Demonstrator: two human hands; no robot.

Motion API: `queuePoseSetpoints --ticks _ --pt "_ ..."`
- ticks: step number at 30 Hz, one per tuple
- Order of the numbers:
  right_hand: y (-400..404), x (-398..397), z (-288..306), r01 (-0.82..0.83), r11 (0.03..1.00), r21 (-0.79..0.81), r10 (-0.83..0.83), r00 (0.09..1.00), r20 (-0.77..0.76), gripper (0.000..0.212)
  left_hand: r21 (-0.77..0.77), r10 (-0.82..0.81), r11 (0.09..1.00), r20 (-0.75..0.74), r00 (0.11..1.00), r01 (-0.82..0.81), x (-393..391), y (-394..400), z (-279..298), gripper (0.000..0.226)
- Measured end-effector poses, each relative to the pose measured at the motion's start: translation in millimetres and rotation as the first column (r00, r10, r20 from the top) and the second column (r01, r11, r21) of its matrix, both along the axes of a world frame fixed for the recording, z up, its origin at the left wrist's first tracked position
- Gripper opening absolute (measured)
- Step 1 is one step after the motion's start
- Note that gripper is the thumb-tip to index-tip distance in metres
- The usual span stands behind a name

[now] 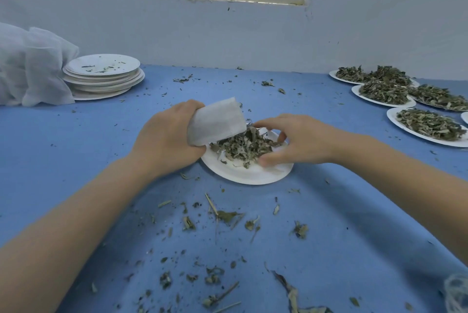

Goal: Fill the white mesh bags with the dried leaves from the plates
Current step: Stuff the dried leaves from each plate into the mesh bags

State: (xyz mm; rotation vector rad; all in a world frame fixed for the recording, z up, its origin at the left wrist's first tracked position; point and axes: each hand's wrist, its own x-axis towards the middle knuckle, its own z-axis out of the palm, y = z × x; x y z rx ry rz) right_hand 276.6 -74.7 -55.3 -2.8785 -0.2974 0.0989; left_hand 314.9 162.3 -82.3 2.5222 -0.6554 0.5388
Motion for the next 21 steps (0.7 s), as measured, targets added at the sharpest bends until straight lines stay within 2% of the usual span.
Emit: queuePoseSetpoints --ticks 6,10,13,16,21 --pt "7 4 -6 -0.034 0.997 0.063 0.030 0.997 0.069 0.041 -0.022 0.008 1.000 -0.008 1.000 -0.008 -1 1 -1 0.053" --pt "7 3 -1 -0.003 0.981 0.195 0.000 1.000 0.013 0.050 -0.041 0.006 0.999 -0.011 1.000 -0.007 0 1 -1 0.052" --pt "12 5 -1 -0.011 0.996 0.090 0.011 1.000 0.003 0.050 -0.039 0.007 0.999 -0.016 1.000 -0.007 -1 2 -1 0.052" --pt "15 6 -3 -0.014 0.998 0.062 0.012 1.000 0.028 0.034 -0.048 0.008 0.999 -0.024 1.000 -0.009 -2 1 -2 0.051" --pt "6 2 3 0.025 0.973 0.227 -0.060 0.987 0.148 0.014 -0.031 0.003 1.000 -0.022 1.000 -0.004 -2 2 -1 0.051"
